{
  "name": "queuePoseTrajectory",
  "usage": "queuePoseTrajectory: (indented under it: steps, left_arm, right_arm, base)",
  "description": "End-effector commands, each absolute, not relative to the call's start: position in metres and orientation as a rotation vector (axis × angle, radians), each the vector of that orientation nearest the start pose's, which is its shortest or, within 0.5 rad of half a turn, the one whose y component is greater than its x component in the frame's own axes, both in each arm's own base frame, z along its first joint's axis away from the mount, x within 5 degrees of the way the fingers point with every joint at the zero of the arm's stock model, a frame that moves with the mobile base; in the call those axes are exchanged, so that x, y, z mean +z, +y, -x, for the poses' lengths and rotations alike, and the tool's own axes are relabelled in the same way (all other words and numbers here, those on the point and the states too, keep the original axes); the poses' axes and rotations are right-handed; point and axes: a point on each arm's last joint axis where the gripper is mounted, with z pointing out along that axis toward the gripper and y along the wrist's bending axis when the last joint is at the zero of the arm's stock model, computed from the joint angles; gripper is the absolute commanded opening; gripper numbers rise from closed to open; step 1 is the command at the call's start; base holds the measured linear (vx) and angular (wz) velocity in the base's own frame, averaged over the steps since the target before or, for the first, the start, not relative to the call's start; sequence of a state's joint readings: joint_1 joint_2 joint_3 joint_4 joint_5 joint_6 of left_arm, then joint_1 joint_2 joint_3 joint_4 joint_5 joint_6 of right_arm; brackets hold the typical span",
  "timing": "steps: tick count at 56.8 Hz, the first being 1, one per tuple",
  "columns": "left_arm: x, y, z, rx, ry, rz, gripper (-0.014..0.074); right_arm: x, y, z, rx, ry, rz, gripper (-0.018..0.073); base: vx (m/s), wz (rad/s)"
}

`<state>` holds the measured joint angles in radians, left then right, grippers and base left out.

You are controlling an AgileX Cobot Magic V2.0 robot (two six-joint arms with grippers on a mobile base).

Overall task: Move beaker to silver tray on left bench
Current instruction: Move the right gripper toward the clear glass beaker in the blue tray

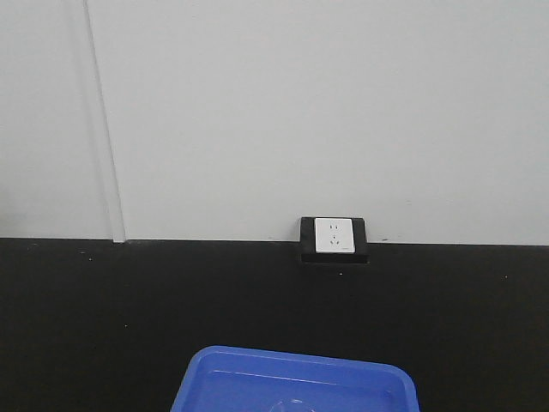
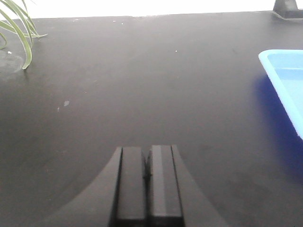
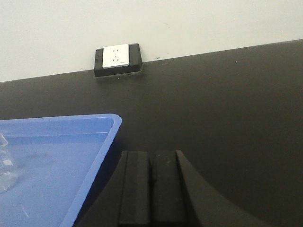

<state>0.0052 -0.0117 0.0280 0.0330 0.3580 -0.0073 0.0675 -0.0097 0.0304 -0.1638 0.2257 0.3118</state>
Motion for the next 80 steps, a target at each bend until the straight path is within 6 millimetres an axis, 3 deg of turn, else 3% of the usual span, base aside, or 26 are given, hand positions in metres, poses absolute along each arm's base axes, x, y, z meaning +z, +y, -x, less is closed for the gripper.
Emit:
queuePoseTrajectory:
  steps: [1, 15, 22, 38, 43, 51, 58, 66, 80]
  left_arm:
    - [0.171, 0.001, -0.054, 0.021, 1.792, -0.012, 0.0001]
    - [0.171, 0.001, -0.054, 0.021, 1.792, -0.012, 0.0001]
    - [0.171, 0.001, -0.054, 0.021, 1.792, -0.012, 0.0001]
    - [0.171, 0.001, -0.054, 0.021, 1.792, -0.012, 0.0001]
    - [0.171, 0.001, -0.054, 0.021, 1.792, -0.012, 0.0001]
    - [0.171, 0.001, -0.054, 0.021, 1.792, -0.012, 0.0001]
    - [0.171, 0.001, -0.054, 0.021, 1.792, -0.012, 0.0001]
    - [0.171, 0.001, -0.054, 0.021, 1.792, -0.012, 0.0001]
    - [0.171, 0.001, -0.054, 0.021, 1.792, -0.012, 0.0001]
  right_arm:
    - [0.187, 0.001, -0.056, 0.136, 1.645, -0.084, -0.0008]
    - [0.188, 0.001, -0.056, 0.139, 1.632, -0.082, -0.0008]
    - [0.2, 0.003, -0.056, 0.155, 1.53, -0.063, -0.0008]
    - [0.284, 0.003, -0.05, 0.095, 1.342, 0.012, -0.0008]
    - [0.314, 0.005, -0.066, 0.049, 1.339, 0.065, -0.0008]
    - [0.339, 0.01, -0.107, 0.045, 1.386, 0.102, -0.0008]
    - [0.334, 0.014, -0.142, 0.063, 1.466, 0.111, -0.0008]
    - [0.312, 0.017, -0.172, 0.08, 1.581, 0.117, -0.0008]
    - [0.29, 0.02, -0.198, 0.096, 1.666, 0.128, 0.002]
  base:
    - [0.0, 0.0]
    - [0.0, 0.0]
    - [0.0, 0.0]
    - [0.0, 0.0]
    - [0.0, 0.0]
    - [0.0, 0.0]
    - [0.0, 0.0]
    - [0.0, 0.0]
    - [0.0, 0.0]
